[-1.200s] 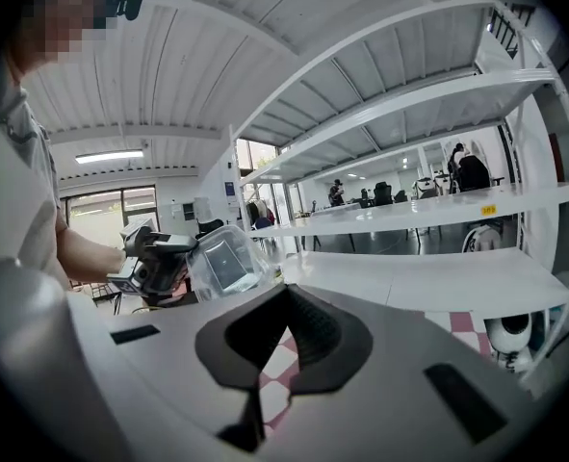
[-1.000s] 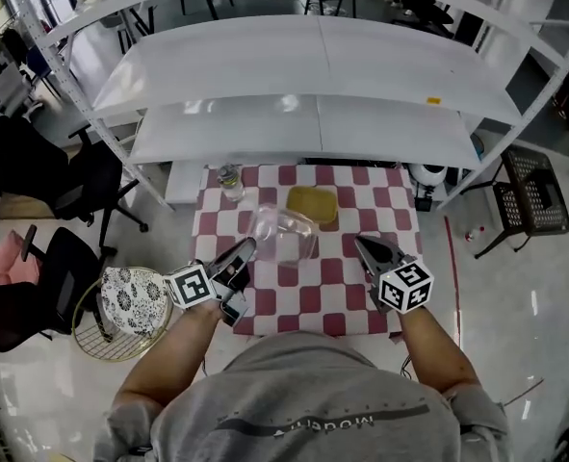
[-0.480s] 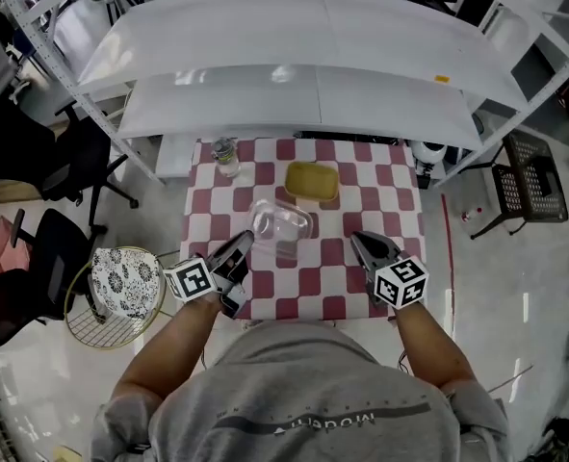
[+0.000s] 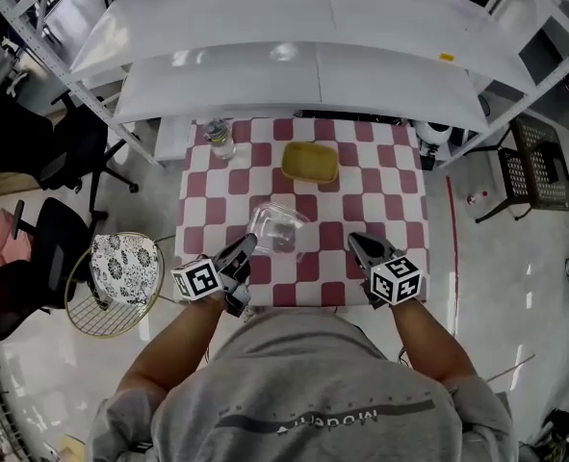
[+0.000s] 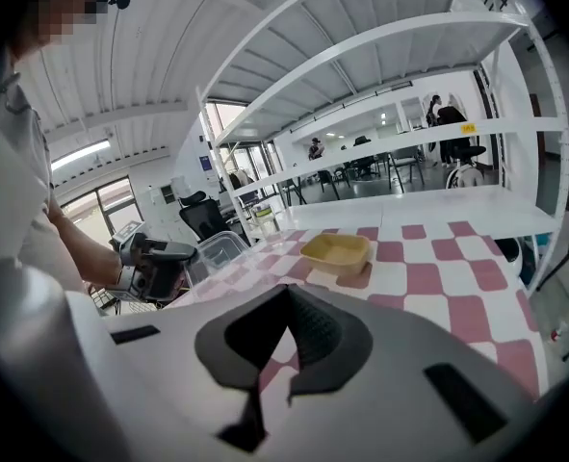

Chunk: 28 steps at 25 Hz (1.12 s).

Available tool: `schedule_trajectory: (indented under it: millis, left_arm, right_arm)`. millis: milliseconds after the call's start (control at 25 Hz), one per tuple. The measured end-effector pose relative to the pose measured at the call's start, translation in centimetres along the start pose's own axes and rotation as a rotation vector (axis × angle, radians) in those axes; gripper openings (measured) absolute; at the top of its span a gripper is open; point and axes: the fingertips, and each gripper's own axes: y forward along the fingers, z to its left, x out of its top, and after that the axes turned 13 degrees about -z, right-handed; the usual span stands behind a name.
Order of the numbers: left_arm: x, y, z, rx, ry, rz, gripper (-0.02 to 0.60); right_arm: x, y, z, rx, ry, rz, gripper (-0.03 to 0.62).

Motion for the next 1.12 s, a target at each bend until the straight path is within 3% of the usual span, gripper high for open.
schedule_trajectory:
  millis: [240, 360, 760, 1120]
  left_arm:
    - [-2.2, -0.6, 1.8, 0.043, 0.011, 0.052, 0.044]
    - [-2.7, -1.2, 3.0, 0.071, 0.064, 0.068, 0.044]
    - [-3.0, -0.9, 0.8, 0.011, 0.552, 0.186, 0.044]
    - [-2.4, 0.3, -0.5, -0.015, 0.823, 0.212, 0.044]
  right_arm:
    - [-2.2, -0.3, -0.7, -0.014, 0.013, 0.039, 0.023]
    - [-3.2, -0.5, -0.8, -0.019, 0.021, 0.057, 0.025]
    - [-4.6, -0.6, -0.4, -0.012, 0.049, 0.084, 0.023]
    - [-3.5, -0.2, -0.8, -0.008, 0.034, 0.076, 0.023]
